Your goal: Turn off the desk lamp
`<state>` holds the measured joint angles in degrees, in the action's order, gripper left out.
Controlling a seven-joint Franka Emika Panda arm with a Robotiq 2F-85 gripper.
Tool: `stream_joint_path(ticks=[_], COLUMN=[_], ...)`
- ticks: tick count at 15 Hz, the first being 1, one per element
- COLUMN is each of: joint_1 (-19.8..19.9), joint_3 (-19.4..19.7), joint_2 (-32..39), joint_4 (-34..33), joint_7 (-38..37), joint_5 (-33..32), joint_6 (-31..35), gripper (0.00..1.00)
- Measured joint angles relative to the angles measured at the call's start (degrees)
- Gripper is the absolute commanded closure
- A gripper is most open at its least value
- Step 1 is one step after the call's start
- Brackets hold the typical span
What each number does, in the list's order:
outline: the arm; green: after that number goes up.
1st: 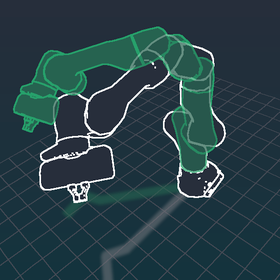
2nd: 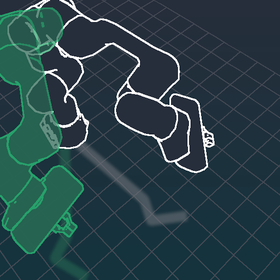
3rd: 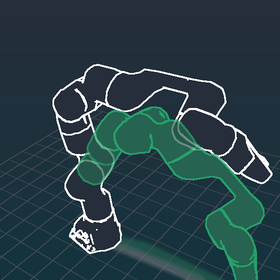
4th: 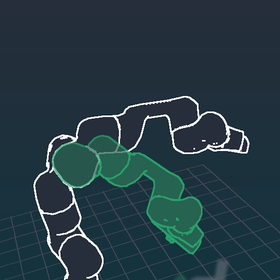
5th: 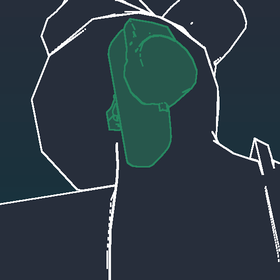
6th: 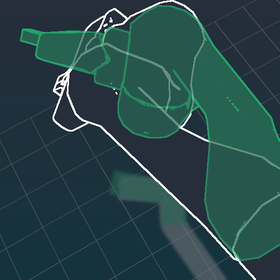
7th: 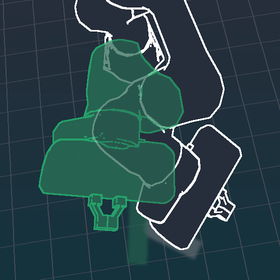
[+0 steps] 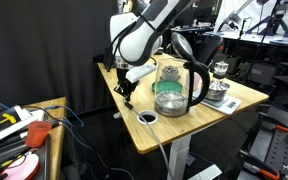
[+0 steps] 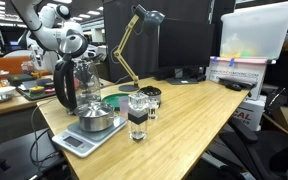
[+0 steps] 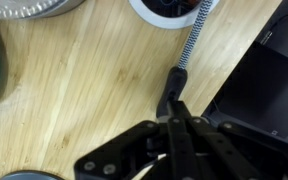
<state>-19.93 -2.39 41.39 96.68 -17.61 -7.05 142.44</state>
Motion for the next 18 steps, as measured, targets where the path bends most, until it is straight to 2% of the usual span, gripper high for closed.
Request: stream_joint_path(ticks=[13,16,18], joint_1=[0.0,-0.4,-1.2], joint_3=[-0.2,-0.1,0.3], joint_2=[1.7,0.8,-2.3], joint_4=[-0.9,-2.2,-2.2], joint_7=[0.0,-0.1,-0.7], joint_5=[1.0,0.5,-0.6], joint_6=[-2.0,-0.3,2.1], gripper=[1.0,1.0,1.0])
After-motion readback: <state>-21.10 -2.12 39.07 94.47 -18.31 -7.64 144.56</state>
